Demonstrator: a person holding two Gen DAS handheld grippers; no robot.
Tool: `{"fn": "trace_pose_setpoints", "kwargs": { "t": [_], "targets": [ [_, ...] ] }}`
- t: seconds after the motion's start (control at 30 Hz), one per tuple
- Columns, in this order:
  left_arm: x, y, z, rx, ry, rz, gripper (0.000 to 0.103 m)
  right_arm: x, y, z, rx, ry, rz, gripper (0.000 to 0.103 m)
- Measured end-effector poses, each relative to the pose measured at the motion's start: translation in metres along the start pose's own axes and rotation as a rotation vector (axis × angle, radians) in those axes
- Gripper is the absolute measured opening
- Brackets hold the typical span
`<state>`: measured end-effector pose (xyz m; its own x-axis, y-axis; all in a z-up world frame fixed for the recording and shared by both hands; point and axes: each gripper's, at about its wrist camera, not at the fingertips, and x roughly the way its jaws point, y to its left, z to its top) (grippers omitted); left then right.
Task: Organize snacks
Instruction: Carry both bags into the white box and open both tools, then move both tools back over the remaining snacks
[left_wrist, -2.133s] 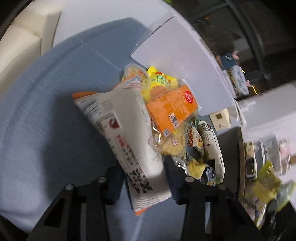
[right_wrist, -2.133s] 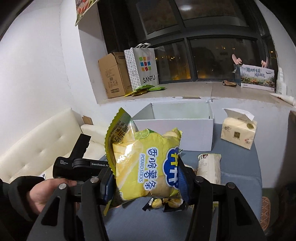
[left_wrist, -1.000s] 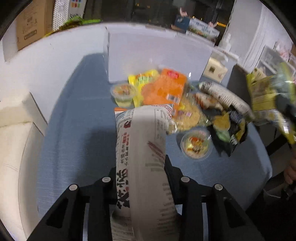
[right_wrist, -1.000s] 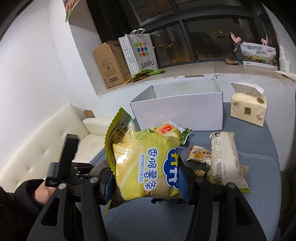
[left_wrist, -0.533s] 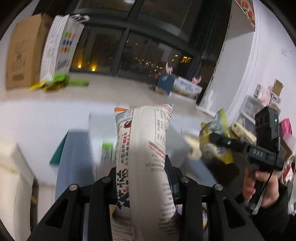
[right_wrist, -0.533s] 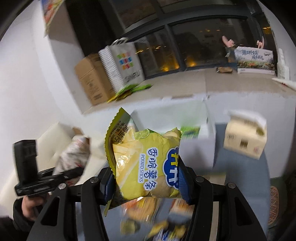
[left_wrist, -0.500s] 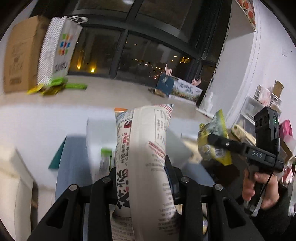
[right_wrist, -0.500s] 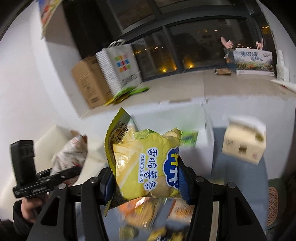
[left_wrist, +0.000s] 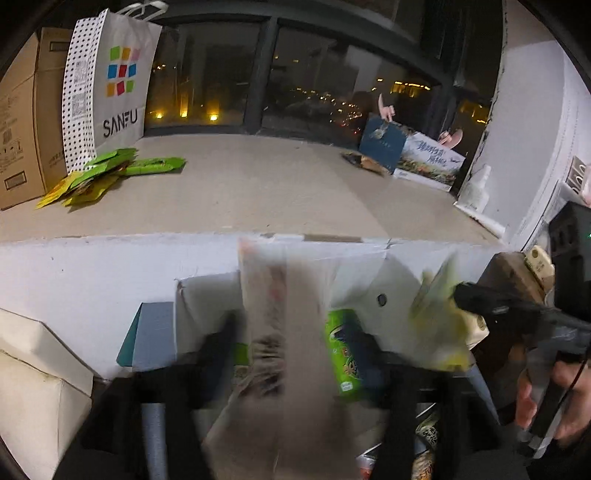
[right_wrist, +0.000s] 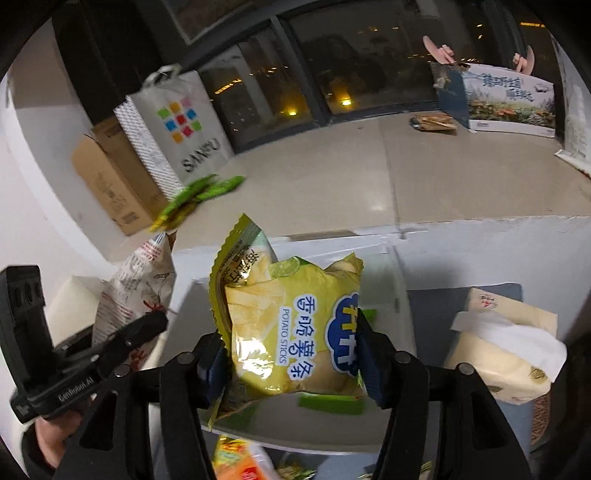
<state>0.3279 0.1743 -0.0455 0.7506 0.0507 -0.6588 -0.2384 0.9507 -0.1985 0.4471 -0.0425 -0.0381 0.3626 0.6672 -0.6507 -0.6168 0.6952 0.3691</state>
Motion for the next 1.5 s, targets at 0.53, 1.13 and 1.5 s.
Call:
{"fn": "trace_pose_setpoints", "kwargs": {
  "t": [0.53, 1.13, 1.5],
  "targets": [
    [-0.163, -0.034, -0.05, 0.11, -0.251, -0.107, 0.103, -0.121, 0.039, -0.019, -0.076, -0.261, 0.103, 0.103],
    [-0.276, -0.057, -0.216, 0.132, -0.298, -0.155, 0.103, -0.306, 0.057, -0.214, -0.196, -0.515, -0.021, 0.103],
    [-0.238, -0.059, -0.26, 0.109, -0.147, -0.155, 0.103, -0.234, -0.007, -0.259, -0.01, -0.256, -0.026, 0.103]
  ]
}}
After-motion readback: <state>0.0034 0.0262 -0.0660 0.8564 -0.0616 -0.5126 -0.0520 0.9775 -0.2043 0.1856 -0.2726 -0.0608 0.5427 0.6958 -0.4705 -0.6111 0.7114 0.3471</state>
